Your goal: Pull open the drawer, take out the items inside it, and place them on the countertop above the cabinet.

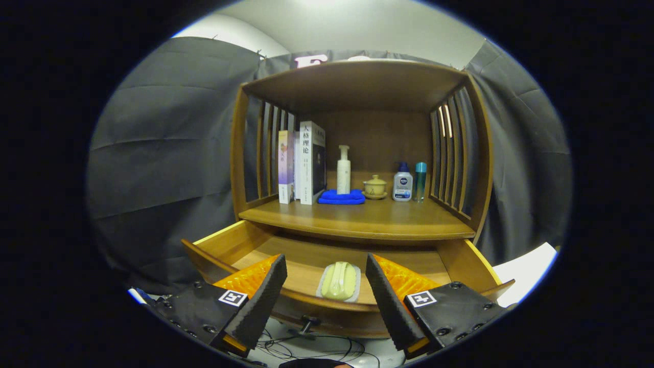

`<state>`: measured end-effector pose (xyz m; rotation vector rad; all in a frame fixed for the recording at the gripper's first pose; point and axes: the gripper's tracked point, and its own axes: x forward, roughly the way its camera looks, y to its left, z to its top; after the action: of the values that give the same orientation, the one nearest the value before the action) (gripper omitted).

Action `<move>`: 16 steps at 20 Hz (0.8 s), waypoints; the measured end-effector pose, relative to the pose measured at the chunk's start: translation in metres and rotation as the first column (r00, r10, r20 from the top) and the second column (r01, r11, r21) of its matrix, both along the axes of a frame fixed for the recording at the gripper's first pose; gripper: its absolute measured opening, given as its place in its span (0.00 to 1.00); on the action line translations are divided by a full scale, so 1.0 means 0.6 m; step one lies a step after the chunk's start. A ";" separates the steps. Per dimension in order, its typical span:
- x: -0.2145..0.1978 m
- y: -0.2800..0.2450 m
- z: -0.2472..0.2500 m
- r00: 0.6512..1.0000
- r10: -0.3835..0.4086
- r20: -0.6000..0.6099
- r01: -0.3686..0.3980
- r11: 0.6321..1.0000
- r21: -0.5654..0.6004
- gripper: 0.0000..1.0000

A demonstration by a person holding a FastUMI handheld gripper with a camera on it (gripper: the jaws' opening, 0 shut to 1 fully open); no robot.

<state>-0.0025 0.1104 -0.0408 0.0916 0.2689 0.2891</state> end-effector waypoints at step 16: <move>0.150 0.048 -0.108 0.879 0.122 -0.460 -0.131 0.991 0.012 0.97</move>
<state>0.0872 0.1389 -0.1059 0.1232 0.7543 0.3939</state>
